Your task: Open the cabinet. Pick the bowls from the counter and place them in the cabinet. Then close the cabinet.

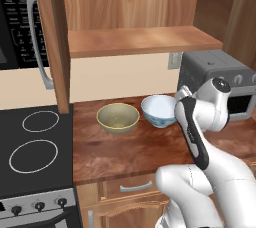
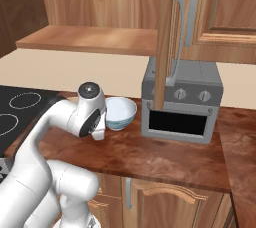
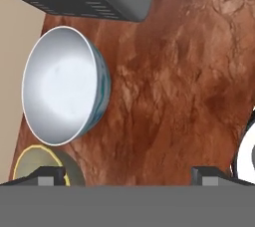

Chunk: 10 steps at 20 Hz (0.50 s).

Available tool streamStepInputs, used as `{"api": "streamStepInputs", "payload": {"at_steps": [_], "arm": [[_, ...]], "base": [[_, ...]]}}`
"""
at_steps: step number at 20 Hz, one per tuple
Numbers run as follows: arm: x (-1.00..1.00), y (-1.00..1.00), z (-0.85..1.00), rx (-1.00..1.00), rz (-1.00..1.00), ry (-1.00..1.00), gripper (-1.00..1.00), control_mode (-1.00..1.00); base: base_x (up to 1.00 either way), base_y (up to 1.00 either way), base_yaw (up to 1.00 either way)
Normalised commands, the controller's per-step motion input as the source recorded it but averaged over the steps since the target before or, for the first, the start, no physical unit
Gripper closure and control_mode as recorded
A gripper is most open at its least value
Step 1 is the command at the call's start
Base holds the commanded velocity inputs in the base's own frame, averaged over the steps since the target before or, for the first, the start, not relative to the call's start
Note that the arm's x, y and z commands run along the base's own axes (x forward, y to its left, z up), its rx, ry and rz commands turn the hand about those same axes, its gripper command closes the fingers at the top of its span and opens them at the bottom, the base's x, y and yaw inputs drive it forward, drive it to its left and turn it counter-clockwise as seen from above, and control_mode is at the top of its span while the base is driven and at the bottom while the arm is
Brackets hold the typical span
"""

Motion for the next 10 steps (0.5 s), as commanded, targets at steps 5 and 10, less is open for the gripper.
{"api": "streamStepInputs", "payload": {"at_steps": [5, 10], "arm": [[0.31, -0.10, -0.21, 0.00, 0.00, 0.00, -1.00, -1.00], [0.33, -0.13, -0.11, 0.00, 0.00, 0.01, -1.00, -1.00]], "base": [[0.00, 0.00, 0.00], [0.00, 0.00, 0.00]]}}
